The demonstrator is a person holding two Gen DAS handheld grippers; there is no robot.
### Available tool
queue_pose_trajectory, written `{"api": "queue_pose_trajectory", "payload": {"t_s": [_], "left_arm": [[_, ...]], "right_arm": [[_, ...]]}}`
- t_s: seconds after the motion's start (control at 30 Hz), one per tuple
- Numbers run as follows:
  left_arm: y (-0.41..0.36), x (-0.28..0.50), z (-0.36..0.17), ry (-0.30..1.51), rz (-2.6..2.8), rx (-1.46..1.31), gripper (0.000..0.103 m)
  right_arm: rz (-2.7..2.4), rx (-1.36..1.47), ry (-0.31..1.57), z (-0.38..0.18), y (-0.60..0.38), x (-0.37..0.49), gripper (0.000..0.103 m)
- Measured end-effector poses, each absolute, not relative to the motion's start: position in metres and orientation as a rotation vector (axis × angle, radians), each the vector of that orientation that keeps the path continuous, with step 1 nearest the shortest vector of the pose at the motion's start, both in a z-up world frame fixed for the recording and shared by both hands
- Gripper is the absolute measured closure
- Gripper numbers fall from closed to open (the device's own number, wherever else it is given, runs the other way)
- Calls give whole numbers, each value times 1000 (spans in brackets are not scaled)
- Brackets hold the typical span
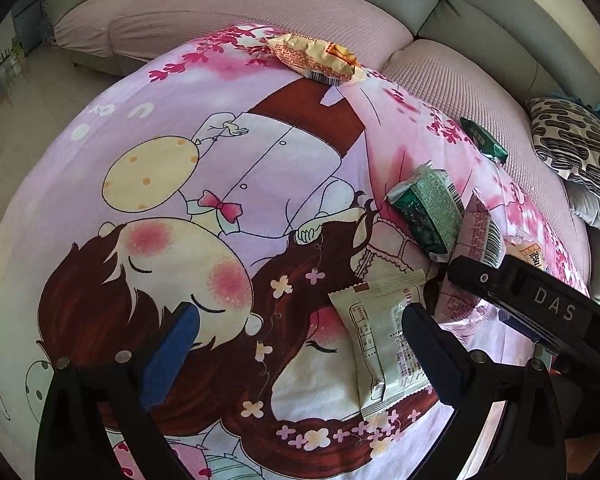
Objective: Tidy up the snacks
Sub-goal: 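Grasp the pink wafer bag with the right tool, then grasp the beige packet with the left tool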
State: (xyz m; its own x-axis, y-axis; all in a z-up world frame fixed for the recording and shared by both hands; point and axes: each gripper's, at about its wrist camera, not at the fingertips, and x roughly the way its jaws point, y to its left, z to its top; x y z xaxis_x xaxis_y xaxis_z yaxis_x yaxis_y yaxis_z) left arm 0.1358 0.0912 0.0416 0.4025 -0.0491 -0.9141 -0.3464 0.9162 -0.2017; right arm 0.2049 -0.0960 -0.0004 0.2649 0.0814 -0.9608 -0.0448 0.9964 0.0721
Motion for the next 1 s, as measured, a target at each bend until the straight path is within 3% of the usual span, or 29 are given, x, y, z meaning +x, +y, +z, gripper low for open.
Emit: {"api": "queue_pose_trajectory", "payload": {"t_s": [0.23, 0.4, 0.47, 1.0], "left_arm": [[91, 134, 41, 1152, 191, -392, 2], [89, 135, 41, 1158, 188, -396, 2], [89, 136, 40, 1161, 187, -401, 2], [63, 143, 38, 1183, 121, -362, 2]], "right_arm": [[107, -18, 1281, 0, -97, 201, 31], [160, -48, 1264, 1, -95, 197, 51], [171, -68, 1255, 1, -94, 194, 54], [155, -118, 1187, 5, -126, 130, 57]]}}
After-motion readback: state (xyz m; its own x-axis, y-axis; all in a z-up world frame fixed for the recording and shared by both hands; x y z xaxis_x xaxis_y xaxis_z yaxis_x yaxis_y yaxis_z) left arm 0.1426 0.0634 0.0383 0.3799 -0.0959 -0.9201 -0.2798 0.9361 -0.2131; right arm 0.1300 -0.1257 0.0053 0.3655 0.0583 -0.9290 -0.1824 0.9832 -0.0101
